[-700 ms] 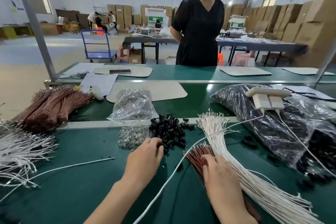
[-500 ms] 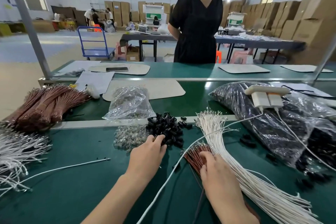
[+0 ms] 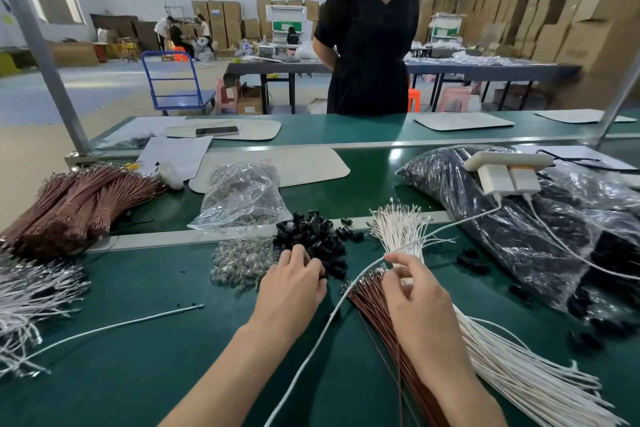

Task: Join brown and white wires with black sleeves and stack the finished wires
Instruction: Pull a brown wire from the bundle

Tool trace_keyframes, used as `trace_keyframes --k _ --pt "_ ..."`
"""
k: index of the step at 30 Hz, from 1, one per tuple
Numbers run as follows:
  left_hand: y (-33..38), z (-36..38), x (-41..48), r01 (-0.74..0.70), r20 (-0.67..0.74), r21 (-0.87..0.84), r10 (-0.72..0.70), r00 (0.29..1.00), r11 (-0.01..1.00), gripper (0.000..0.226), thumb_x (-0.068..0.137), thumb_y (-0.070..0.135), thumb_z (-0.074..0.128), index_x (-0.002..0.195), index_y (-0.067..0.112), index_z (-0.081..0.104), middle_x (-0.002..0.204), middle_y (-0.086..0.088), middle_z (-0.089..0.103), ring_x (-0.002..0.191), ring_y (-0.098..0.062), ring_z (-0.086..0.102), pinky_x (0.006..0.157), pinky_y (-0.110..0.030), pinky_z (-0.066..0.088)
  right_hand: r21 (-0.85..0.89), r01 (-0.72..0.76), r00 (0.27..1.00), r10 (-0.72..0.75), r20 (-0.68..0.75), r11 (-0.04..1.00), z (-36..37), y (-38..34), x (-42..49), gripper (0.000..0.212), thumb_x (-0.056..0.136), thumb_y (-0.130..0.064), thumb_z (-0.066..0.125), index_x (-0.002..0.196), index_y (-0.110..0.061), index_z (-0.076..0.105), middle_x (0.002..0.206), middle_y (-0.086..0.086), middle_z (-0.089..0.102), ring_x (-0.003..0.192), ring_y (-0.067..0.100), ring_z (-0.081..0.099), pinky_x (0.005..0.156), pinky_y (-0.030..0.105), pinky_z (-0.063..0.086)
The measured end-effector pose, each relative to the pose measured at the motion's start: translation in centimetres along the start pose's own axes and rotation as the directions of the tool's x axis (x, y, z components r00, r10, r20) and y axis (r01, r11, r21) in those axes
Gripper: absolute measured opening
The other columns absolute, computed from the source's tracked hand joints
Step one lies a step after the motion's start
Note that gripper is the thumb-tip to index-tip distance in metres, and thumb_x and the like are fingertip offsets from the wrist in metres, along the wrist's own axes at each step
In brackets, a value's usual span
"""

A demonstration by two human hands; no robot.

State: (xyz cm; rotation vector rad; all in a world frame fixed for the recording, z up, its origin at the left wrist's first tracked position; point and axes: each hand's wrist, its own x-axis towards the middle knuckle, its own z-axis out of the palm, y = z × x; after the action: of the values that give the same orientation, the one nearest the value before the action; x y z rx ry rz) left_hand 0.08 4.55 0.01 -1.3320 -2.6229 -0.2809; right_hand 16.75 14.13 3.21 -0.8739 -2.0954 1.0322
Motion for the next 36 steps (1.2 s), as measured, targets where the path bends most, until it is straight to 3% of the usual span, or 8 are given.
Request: trace_keyframes --k 4,8,11,17,21,24,32,36 --pt "0.1 -2.1 -0.1 -0.027 -0.084 -0.196 0.011 0.996 0.980 0.025 0.105 0.040 0.044 0.122 0.027 0.057 0.112 0.012 0.057 0.111 -0.015 0.051 0.098 -0.031 0.042 0.297 -0.088 0.996 0.074 0.059 0.951 0.1 -1.1 1.1 0.021 0.099 -0.029 0.055 0.104 -0.046 0.065 0.090 -0.016 0.069 0.057 0.000 0.057 0.054 0.017 0.046" --pt "2.3 -6.2 0.7 -0.119 -0.136 -0.738 0.027 0.990 0.664 0.008 0.100 0.034 0.060 0.104 0.040 0.063 0.090 0.017 0.066 0.084 -0.001 0.064 0.075 -0.021 0.052 0.580 -0.204 0.962 0.051 0.268 0.789 0.5 -2.5 2.6 0.020 0.099 -0.035 0.058 0.115 -0.032 0.070 0.108 -0.006 0.076 0.094 0.011 0.073 0.076 0.026 0.056" --pt "4.0 -7.6 0.9 -0.152 -0.156 -0.854 0.034 0.987 0.497 0.010 0.099 0.029 0.065 0.102 0.037 0.070 0.094 0.008 0.070 0.087 -0.008 0.069 0.079 -0.029 0.057 0.733 -0.205 0.953 -0.040 0.301 0.648 0.3 -3.0 3.0 0.037 0.091 -0.043 0.062 0.118 -0.021 0.072 0.115 0.006 0.075 0.104 0.021 0.072 0.076 0.022 0.056" --pt "5.3 -7.7 1.1 -0.054 -0.055 -0.969 0.002 0.998 0.242 0.016 0.099 0.026 0.065 0.114 0.022 0.062 0.080 0.005 0.075 0.069 -0.005 0.069 0.065 -0.022 0.055 0.781 -0.160 0.984 0.031 0.178 0.604 -0.7 -1.5 3.1 0.036 0.078 -0.039 0.072 0.106 -0.018 0.078 0.099 0.005 0.077 0.087 0.016 0.069 0.078 0.024 0.058" --pt "5.9 -6.9 0.9 0.068 0.218 -0.737 0.141 0.966 0.673 0.034 0.101 0.047 0.056 0.089 0.016 0.065 0.074 -0.004 0.074 0.053 -0.009 0.064 0.053 -0.026 0.057 0.861 -0.187 0.978 0.174 0.117 0.473 -1.9 -0.1 3.2 0.023 0.084 -0.027 0.069 0.101 -0.017 0.079 0.074 -0.004 0.065 0.065 0.006 0.061 0.064 0.020 0.057" --pt "7.6 -5.6 -0.5 -0.030 0.432 -0.432 0.235 0.871 0.902 0.047 0.099 0.051 0.055 0.079 0.011 0.066 0.067 -0.001 0.068 0.049 -0.013 0.056 0.047 -0.025 0.050 0.893 -0.195 0.971 0.207 0.118 0.406 -2.5 0.4 3.3 0.021 0.086 -0.025 0.066 0.102 -0.019 0.078 0.075 -0.005 0.065 0.063 0.006 0.060 0.058 0.021 0.054" --pt "10.1 -4.4 -1.5 -0.119 0.510 -0.176 0.194 0.838 0.977 0.041 0.101 0.034 0.059 0.071 0.014 0.040 0.071 -0.002 0.047 0.074 -0.029 0.052 0.065 -0.037 0.044 0.904 -0.214 0.967 0.208 0.144 0.370 -2.5 0.5 3.3 0.021 0.086 -0.027 0.066 0.103 -0.023 0.078 0.079 -0.007 0.065 0.063 0.006 0.060 0.058 0.022 0.054" --pt "9.7 -5.5 -1.5 -0.027 0.515 -0.264 0.164 0.841 0.964 0.028 0.099 0.026 0.052 0.081 0.006 0.054 0.072 -0.005 0.057 0.068 -0.026 0.057 0.063 -0.036 0.053 0.914 -0.227 0.966 0.200 0.166 0.337 -2.6 0.2 3.2 0.025 0.085 -0.029 0.067 0.105 -0.022 0.078 0.080 -0.005 0.065 0.065 0.006 0.061 0.060 0.023 0.055"
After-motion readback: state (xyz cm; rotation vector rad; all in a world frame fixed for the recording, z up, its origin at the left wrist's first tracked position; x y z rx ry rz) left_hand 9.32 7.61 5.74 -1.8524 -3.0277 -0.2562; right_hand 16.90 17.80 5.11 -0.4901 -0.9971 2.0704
